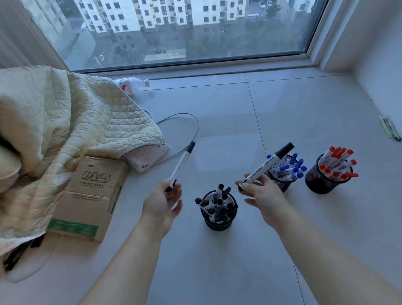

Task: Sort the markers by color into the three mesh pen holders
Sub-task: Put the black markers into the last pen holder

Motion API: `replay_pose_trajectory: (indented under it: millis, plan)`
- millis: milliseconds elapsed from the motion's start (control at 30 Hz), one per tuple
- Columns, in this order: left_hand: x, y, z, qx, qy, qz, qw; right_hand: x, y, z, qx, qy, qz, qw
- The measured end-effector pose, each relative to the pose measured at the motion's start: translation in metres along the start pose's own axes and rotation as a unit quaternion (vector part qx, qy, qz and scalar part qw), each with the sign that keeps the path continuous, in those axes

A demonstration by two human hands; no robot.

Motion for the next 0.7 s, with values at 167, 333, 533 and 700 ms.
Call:
replay_pose_trajectory:
  millis: [167,333,533,700]
  plan:
    - [-0.001,0.011,-0.015,-0.003,-0.002,-0.077,0.997,-0.005,-0.001,0.004,0.099,-0.032,0.018,0.994]
    - [0.000,0.006,-0.009,-0.098,0.057,-0.050,0.992,-0.012,0.004,0.017,0.174,-0.027,0.006,0.984]
    - [-0.002,0.001,-0.008,-0.176,0.117,0.013,0.977,-0.014,0.009,0.021,0.237,-0.044,-0.008,0.971]
    - [-0.005,-0.011,-0.015,-0.222,0.141,0.083,0.961,-0.007,0.007,0.003,0.299,-0.155,0.039,0.941]
Point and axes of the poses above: each hand's wrist, its own x-axis away from the middle knuckle, its own y-axis out of the palm, z = x × y, the point moved 7 cm from there along -x, towards the middle knuckle, and after that the axes turned 7 degrees about -y, right-handed, at the moved point
